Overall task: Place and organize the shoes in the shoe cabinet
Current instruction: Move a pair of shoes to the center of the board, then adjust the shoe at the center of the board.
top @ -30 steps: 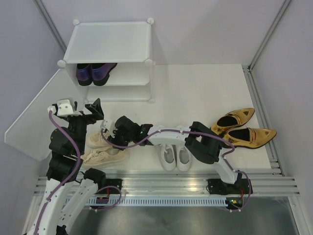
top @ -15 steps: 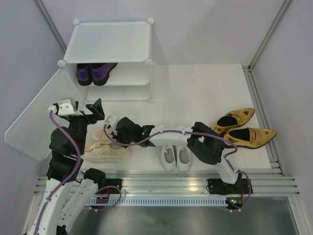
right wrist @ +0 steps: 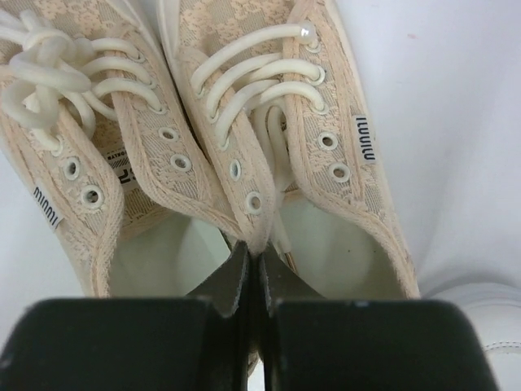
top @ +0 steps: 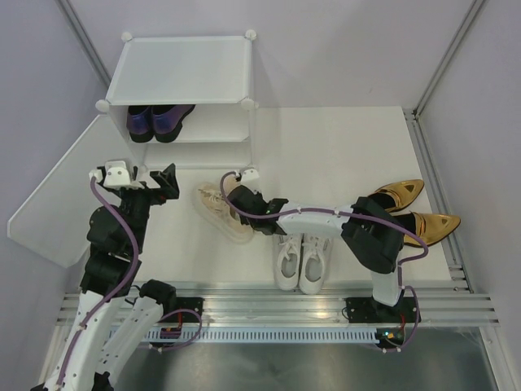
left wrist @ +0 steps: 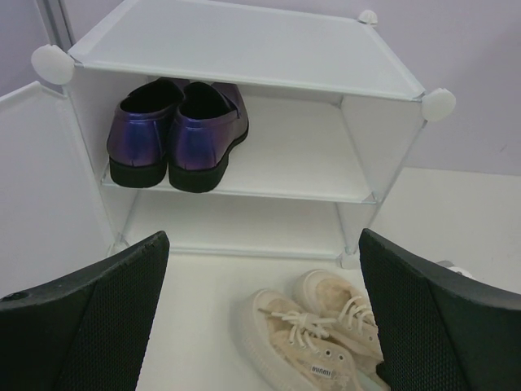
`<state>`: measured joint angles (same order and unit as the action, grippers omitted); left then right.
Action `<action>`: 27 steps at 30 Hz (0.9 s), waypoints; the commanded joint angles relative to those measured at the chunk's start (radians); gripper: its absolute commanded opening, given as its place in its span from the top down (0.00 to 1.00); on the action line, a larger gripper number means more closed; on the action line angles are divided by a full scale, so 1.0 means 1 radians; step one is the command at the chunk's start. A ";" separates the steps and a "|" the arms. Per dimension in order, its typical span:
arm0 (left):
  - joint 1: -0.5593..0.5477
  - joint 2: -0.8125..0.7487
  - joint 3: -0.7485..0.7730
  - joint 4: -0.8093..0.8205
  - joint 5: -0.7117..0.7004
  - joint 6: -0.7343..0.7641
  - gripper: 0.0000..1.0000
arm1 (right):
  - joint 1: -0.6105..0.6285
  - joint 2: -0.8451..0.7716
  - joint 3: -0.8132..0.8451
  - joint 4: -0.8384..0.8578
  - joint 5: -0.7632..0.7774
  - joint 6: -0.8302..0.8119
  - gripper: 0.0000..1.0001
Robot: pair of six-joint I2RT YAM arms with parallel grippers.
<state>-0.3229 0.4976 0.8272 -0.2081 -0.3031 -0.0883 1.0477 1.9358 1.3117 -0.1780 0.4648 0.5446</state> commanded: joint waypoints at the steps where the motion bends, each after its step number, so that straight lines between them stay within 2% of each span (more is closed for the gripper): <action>1: -0.004 0.010 -0.002 0.018 0.033 -0.019 0.00 | -0.012 -0.063 -0.032 -0.113 0.210 0.164 0.99; 2: -0.004 0.015 0.000 0.019 0.035 -0.019 0.00 | -0.011 -0.063 -0.031 -0.113 0.212 0.178 0.99; 4: -0.004 0.021 0.000 0.018 0.036 -0.019 0.00 | -0.012 -0.058 -0.023 -0.117 0.189 0.179 0.90; 6: -0.005 0.027 0.000 0.018 0.041 -0.019 0.00 | -0.012 -0.055 0.000 -0.115 0.163 0.164 0.74; 7: -0.005 0.025 0.000 0.019 0.042 -0.019 0.00 | -0.011 -0.051 0.009 -0.110 0.131 0.158 0.60; 9: -0.004 0.032 0.001 0.018 0.044 -0.019 0.00 | -0.012 -0.055 0.032 -0.100 0.088 0.106 0.43; 12: -0.005 0.041 0.000 0.016 0.048 -0.021 0.00 | -0.012 -0.061 0.058 -0.092 0.028 0.052 0.32; 15: -0.004 0.042 0.000 0.016 0.045 -0.021 0.00 | -0.012 -0.084 0.058 -0.094 0.008 0.031 0.27; 20: -0.004 0.047 -0.002 0.016 0.042 -0.022 0.00 | -0.012 -0.146 0.032 -0.094 0.003 -0.005 0.25; 26: -0.004 0.053 -0.003 0.016 0.042 -0.019 0.00 | 0.011 -0.225 -0.029 -0.100 0.003 -0.061 0.34; 27: -0.005 0.053 -0.003 0.016 0.038 -0.019 0.00 | 0.014 -0.242 -0.040 -0.100 -0.017 -0.064 0.40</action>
<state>-0.3229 0.5434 0.8272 -0.2081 -0.2779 -0.0883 1.0454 1.7477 1.3075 -0.2699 0.4679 0.5198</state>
